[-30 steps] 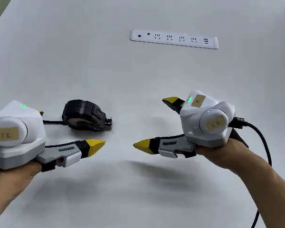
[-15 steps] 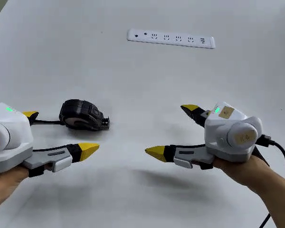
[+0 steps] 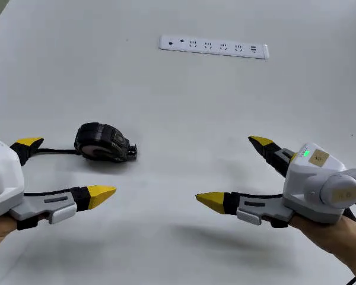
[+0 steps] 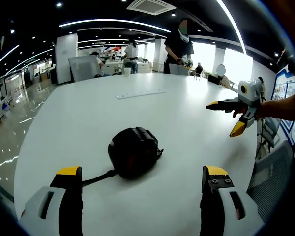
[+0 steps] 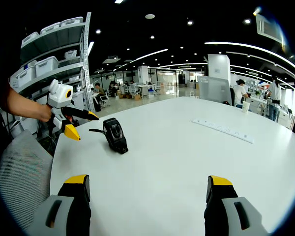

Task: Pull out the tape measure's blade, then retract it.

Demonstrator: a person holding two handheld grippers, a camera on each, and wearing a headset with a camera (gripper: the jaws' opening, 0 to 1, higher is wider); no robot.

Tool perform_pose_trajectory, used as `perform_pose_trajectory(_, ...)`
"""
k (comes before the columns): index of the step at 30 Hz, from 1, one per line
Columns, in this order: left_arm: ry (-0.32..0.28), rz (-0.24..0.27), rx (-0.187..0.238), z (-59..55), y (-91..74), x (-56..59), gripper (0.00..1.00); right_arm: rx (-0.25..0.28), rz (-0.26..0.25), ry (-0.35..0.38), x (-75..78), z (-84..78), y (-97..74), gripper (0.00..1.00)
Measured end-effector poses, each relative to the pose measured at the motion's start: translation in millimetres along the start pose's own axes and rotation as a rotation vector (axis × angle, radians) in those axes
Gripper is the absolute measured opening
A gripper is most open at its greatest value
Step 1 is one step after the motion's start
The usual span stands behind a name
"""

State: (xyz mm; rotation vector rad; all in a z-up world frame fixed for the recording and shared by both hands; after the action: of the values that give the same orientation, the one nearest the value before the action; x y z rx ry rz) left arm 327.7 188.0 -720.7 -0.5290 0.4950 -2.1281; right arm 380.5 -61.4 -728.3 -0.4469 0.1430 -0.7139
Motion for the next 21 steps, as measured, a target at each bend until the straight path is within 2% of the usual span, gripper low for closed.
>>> perform_pose_trajectory(5,0.010,-0.035,0.014,0.8,0.1,8.5,0.99,0.024,-0.013,0.022,1.6,-1.0,-9.4,0.99)
perform_pose_trajectory(15,0.030,-0.069,0.029,-0.5,0.8,23.4,0.99,0.009,-0.039,0.034,2.1,-8.7,-24.0,0.99)
perform_pose_trajectory(21,0.047,-0.068,0.036,0.6,-0.9,22.6,0.99,0.007,-0.049,0.042,-1.2,-9.6,-28.6,0.99)
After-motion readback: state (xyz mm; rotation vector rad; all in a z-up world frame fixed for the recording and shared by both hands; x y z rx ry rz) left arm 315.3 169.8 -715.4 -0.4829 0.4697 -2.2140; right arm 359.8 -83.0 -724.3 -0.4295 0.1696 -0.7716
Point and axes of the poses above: the centre of the closed fingertips' face, and the gripper's own axes: y roughly forward along the fingers, x roughly to its right, z roughly out of its top, the point moved 2 cm from there along -y, roughly backward along the fingers, and after that the axes turned 13 degrees about -z, right-handed, at the moved point
